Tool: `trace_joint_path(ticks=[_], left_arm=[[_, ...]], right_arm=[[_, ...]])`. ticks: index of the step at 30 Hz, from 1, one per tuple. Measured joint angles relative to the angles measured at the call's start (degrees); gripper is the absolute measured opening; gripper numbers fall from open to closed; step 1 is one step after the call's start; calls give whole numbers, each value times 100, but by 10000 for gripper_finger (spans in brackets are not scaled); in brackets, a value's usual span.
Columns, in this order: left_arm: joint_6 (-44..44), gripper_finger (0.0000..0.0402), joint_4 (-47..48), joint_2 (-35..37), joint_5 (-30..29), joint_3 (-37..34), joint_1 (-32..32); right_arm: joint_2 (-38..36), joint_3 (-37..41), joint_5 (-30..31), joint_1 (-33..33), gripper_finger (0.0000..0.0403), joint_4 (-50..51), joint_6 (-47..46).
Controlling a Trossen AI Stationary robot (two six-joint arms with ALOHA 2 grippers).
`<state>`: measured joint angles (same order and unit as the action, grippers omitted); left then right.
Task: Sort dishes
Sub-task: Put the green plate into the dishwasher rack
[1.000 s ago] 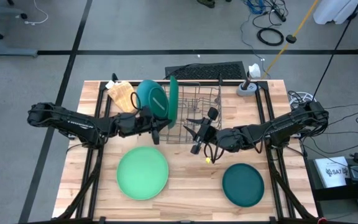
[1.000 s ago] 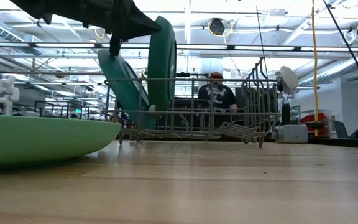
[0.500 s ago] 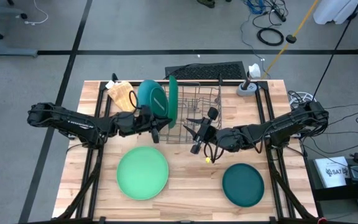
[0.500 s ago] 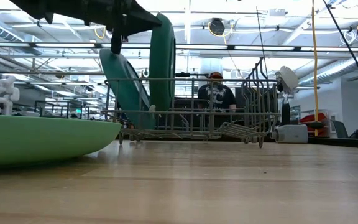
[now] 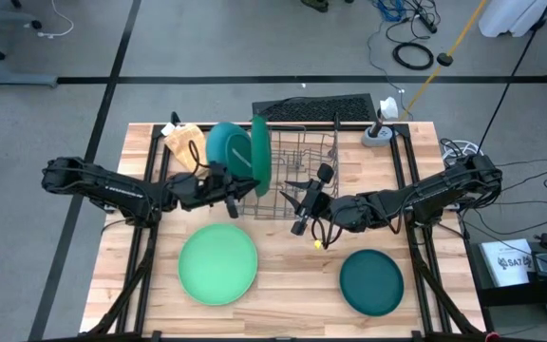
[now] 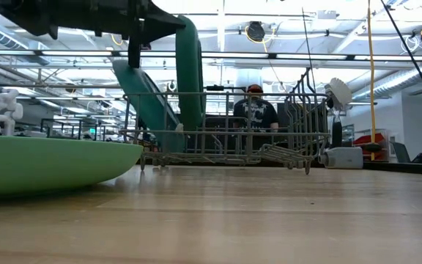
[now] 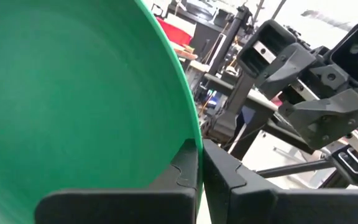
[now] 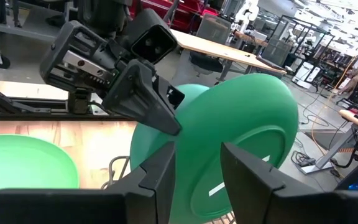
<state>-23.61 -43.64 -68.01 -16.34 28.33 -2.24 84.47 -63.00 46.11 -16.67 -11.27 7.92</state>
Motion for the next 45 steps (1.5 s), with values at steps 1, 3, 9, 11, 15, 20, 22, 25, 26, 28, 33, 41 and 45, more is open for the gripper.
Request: trace_joint_path(ticks=[1, 3, 9, 11, 15, 20, 22, 25, 26, 28, 33, 41, 45], left_arm=[[-7, 10, -8, 0, 1, -20, 0], [-21, 10, -13, 0, 20, -47, -2], [-83, 19, 22, 0, 26, -50, -2], [-112, 35, 20, 0, 18, -50, -2], [-112, 60, 18, 0, -4, -50, -2], [-116, 65, -2, 0, -12, -51, -2], [-116, 66, -53, 0, -29, -52, -2], [-115, 67, -72, 0, -62, -33, 0], [-107, 67, -75, 0, -69, -30, 0], [-50, 68, -93, 0, -70, -28, 0], [-7, 86, -103, 0, -70, -26, 0], [-4, 151, -165, 0, -97, -16, 0], [19, 157, -317, 0, 17, -15, 2]], right_arm=[[0, 0, 0, 0, 118, -2, 0], [0, 0, 0, 0, 118, 0, 0], [0, 0, 0, 0, 118, -2, -2], [0, 0, 0, 0, 118, -2, -2], [0, 0, 0, 0, 118, -2, -2], [0, 0, 0, 11, 118, -2, -22], [0, 0, 0, 11, 118, -2, -24], [0, 0, 0, 11, 118, -2, -24], [0, 0, 0, 11, 118, -2, -24], [0, 0, 0, 11, 118, 0, -24], [0, 0, 0, 11, 118, 4, -24], [0, 0, 0, 11, 118, 52, -24], [0, 0, 0, 11, 118, 52, -24]])
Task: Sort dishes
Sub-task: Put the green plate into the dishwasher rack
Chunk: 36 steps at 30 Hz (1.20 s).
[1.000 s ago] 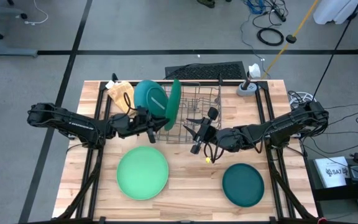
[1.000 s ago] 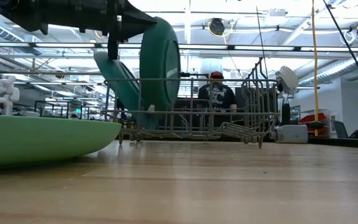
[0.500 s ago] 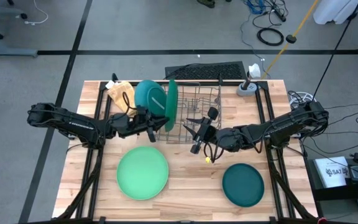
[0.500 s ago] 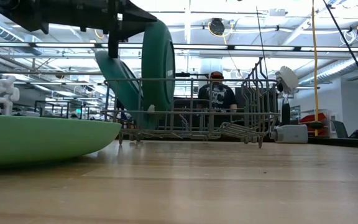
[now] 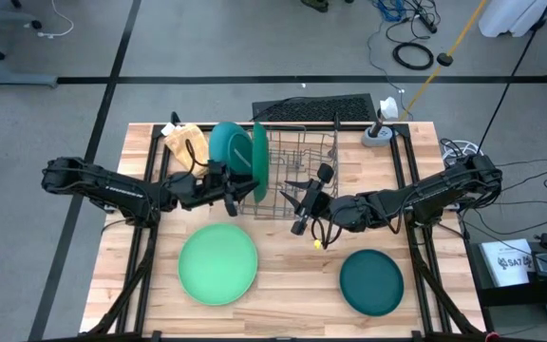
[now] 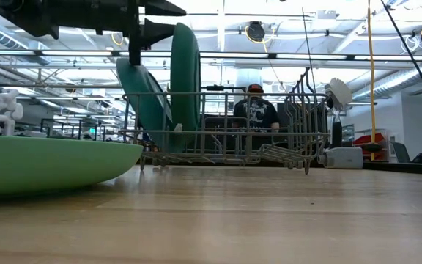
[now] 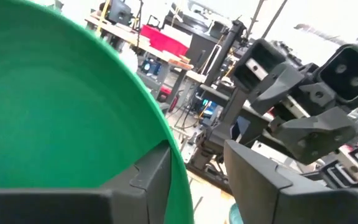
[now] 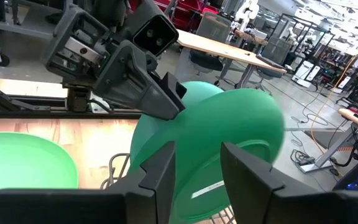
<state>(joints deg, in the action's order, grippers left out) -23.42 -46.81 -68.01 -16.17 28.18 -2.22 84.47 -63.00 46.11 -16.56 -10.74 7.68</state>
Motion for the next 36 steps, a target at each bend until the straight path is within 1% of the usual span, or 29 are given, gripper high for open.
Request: trace_joint_path(ticks=[6, 16, 23, 30, 36], left_arm=[[31, 157, -110, -1, 25, 0, 0], [184, 158, -573, 0, 130, 4, -4], [184, 157, -465, 26, 128, 4, -4], [122, 158, -31, 28, 91, 4, -4], [125, 158, -17, 28, 95, 4, -4]], right_arm=[[0, 0, 0, 2, 118, 0, 0], [0, 0, 0, 2, 118, -2, -1], [0, 0, 0, 4, 118, -2, -2], [0, 0, 0, 3, 118, 2, -42], [0, 0, 0, 2, 118, 11, -42]])
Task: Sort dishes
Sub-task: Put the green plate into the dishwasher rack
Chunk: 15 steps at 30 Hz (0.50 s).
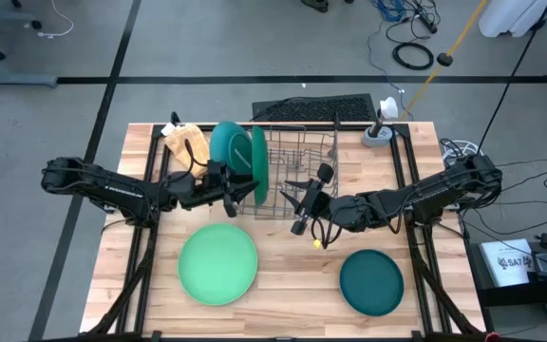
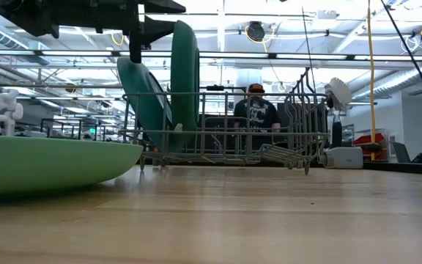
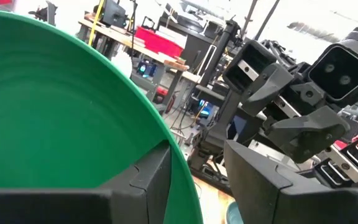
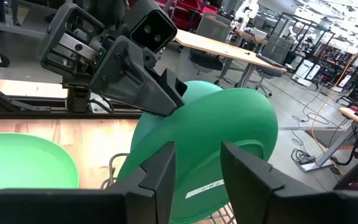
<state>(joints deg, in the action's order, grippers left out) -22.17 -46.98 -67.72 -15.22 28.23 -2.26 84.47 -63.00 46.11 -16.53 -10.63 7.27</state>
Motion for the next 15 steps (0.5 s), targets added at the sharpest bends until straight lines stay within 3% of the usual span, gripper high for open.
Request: trace_joint_path(ticks=[11, 15], left_arm=[[83, 196, 365, 7, 50, 2, -11], [522, 211, 367, 7, 15, 2, -93]], right_arm=[[0, 0, 0, 0, 118, 20, -22], [0, 0, -1, 2, 118, 24, -22]])
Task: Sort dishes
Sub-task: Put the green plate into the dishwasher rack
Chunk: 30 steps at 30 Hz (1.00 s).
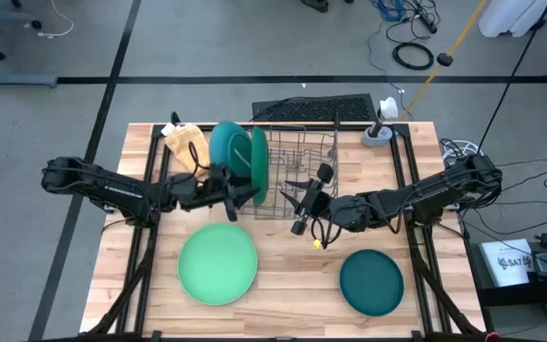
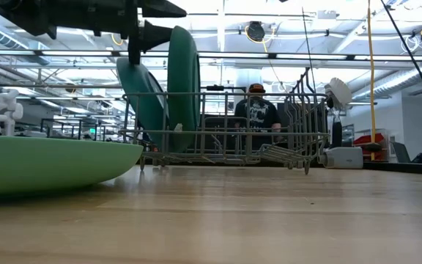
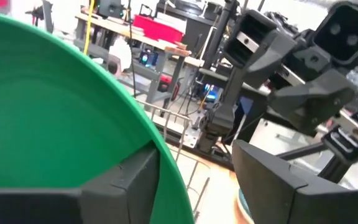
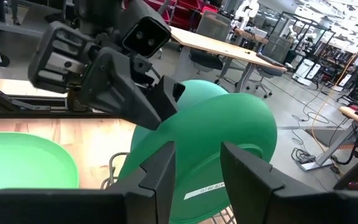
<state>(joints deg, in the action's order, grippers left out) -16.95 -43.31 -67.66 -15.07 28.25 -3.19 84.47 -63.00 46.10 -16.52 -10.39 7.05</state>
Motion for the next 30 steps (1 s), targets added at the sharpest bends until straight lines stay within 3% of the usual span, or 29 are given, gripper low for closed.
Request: trace_joint_path(ticks=[20, 30], left_arm=[[1660, 234, 240, -2, 64, 0, -71], [2094, 234, 512, -4, -531, 0, -80]], right_arm=[[0, 0, 1, 9, 118, 48, -24], [0, 0, -1, 31, 118, 114, -37]])
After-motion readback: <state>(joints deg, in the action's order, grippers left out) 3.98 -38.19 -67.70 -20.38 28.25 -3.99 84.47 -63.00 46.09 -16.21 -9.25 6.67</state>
